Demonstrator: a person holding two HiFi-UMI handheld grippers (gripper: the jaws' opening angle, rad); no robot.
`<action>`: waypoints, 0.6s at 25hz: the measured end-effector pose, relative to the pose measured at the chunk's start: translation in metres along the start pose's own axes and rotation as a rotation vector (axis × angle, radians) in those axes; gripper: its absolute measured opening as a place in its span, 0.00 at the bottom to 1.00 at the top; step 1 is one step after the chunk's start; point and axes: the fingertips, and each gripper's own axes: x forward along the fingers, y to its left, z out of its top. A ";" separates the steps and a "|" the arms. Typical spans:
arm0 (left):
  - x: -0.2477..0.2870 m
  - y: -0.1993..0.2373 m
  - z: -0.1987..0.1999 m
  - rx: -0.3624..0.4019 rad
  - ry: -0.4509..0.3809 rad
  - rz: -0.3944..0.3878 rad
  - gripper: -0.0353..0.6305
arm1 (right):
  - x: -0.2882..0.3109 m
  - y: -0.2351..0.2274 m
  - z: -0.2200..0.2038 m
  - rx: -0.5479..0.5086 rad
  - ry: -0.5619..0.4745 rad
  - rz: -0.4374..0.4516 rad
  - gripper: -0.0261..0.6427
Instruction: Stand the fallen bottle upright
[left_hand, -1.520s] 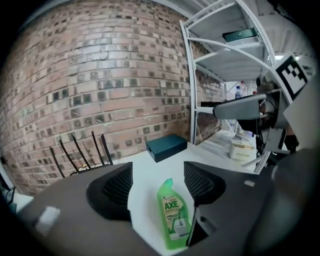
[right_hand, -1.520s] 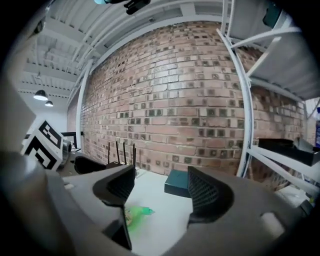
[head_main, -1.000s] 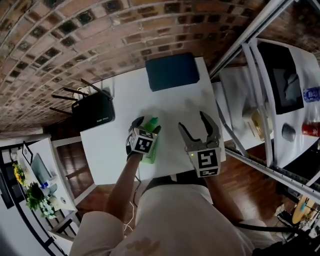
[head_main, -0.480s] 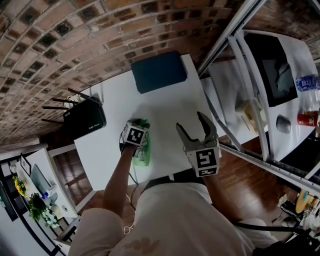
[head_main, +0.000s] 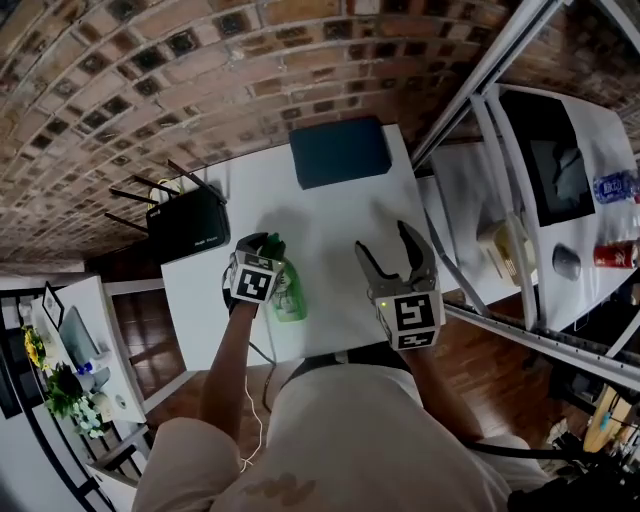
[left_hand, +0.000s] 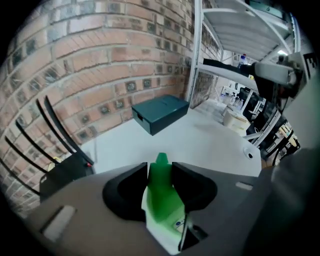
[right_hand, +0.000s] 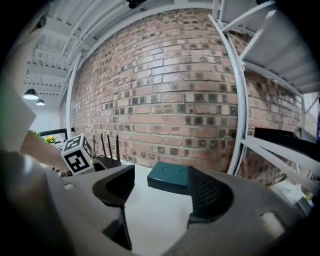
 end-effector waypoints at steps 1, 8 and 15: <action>-0.013 0.005 0.005 -0.004 -0.025 0.020 0.31 | 0.001 0.004 0.004 0.004 -0.009 0.008 0.51; -0.081 0.027 0.045 0.045 -0.179 0.156 0.31 | 0.004 0.040 0.025 -0.024 -0.057 0.063 0.51; -0.099 0.011 0.052 0.083 -0.212 0.190 0.31 | -0.006 0.058 0.025 -0.028 -0.061 0.077 0.51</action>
